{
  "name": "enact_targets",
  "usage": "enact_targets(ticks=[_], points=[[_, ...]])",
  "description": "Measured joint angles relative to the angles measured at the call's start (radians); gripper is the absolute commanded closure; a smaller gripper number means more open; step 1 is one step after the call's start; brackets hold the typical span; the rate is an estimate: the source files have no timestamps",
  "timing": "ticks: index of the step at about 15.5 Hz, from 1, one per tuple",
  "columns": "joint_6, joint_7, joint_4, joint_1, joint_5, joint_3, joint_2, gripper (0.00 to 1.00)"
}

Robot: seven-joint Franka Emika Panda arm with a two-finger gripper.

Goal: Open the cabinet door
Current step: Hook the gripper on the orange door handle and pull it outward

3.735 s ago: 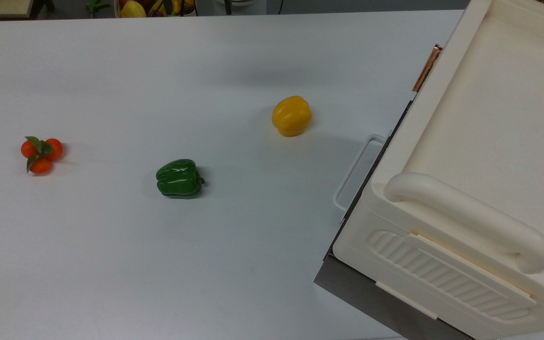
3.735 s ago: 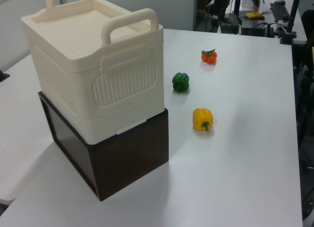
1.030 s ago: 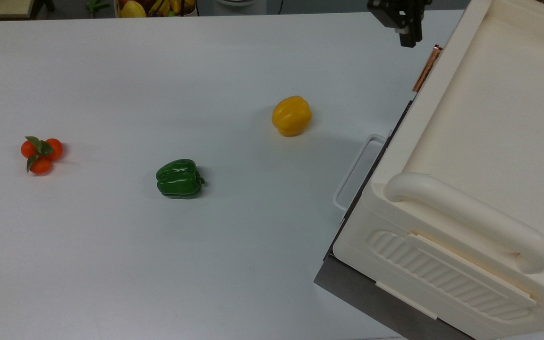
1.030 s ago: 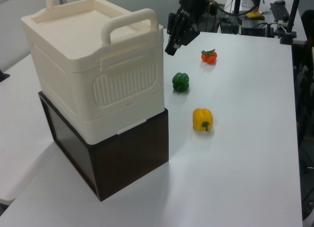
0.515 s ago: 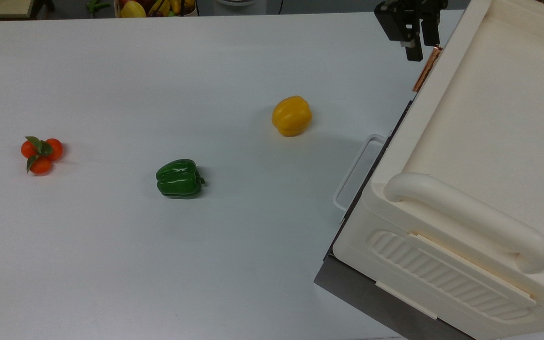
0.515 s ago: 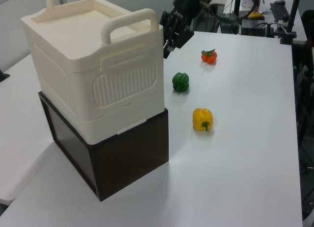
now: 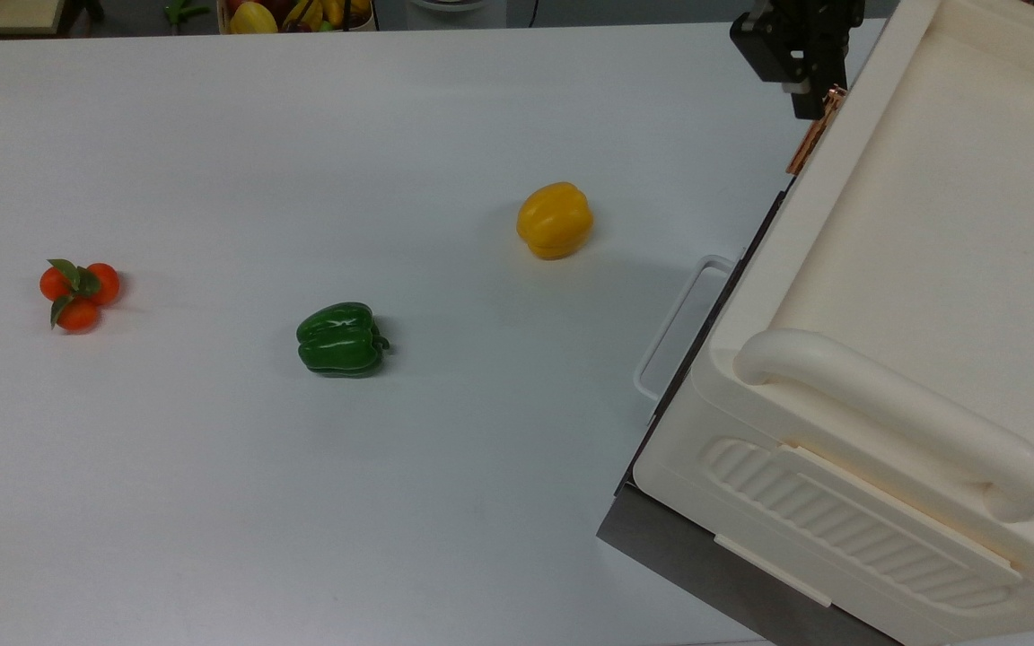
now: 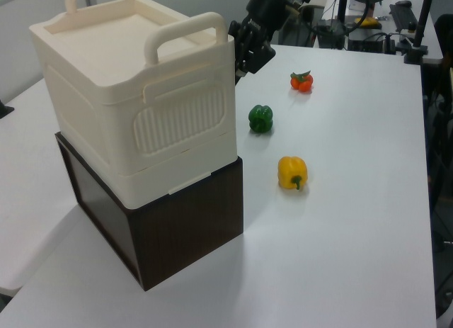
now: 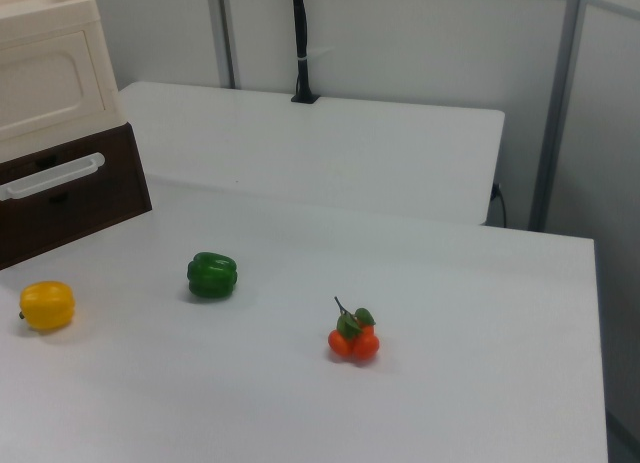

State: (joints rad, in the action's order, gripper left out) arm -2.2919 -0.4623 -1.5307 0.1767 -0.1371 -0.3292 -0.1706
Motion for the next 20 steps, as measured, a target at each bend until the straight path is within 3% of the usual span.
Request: enact_targets(ticks=[10, 20], points=[[0.01, 0.004, -0.002, -0.007, -0.005, -0.003, 0.003, 1.0], [0.255, 0.005, 0.0, -0.116, -0.02, -0.001, 0.072, 0.99]])
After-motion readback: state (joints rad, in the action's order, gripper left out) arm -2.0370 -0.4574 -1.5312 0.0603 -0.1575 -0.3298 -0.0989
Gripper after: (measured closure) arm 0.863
